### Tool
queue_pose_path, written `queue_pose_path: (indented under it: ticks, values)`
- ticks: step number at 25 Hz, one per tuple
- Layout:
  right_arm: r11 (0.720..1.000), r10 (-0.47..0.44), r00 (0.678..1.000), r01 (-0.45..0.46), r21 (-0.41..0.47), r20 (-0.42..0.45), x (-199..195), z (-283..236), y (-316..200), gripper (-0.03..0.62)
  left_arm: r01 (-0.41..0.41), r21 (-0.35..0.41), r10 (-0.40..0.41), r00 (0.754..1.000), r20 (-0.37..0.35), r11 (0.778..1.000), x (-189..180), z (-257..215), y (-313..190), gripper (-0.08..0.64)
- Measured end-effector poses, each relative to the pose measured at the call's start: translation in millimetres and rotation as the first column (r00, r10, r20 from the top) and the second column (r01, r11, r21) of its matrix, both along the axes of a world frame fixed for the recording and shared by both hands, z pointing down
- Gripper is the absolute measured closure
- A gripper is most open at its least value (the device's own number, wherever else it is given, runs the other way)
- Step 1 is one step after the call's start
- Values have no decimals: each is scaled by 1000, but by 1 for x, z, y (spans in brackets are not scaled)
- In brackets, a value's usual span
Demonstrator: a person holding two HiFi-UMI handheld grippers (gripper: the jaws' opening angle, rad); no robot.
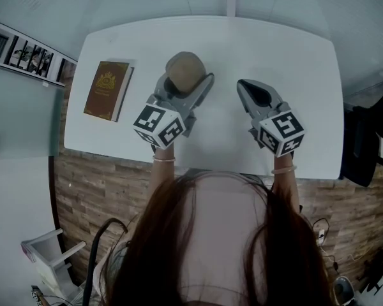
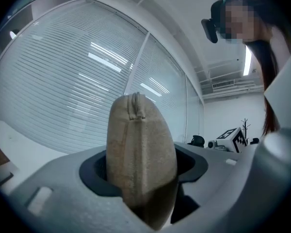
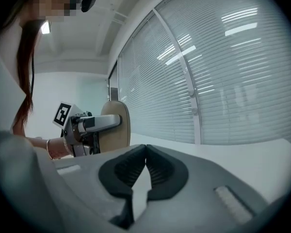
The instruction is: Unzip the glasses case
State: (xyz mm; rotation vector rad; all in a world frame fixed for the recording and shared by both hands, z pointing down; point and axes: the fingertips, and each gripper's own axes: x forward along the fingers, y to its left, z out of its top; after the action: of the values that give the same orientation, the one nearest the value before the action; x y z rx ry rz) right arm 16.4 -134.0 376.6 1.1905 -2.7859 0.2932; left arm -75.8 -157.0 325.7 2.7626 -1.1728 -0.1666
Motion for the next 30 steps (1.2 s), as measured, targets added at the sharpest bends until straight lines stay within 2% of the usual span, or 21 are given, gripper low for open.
queue_pose_path:
  ticks: [6,11,30]
  values:
    - [999,40,999,-40,32,-18,14,-12,2,589,19,19,-21,996,86,1000,1,2,8,264]
    - [996,61,998,-59,61,-29,18,-20,7,589,30,33,-34,991,128,999,0,1,14,264]
    - [981,163,986,-157,115,-43,35,-35,29,589,59,54,-67,984,165,997,-6,-9,38,264]
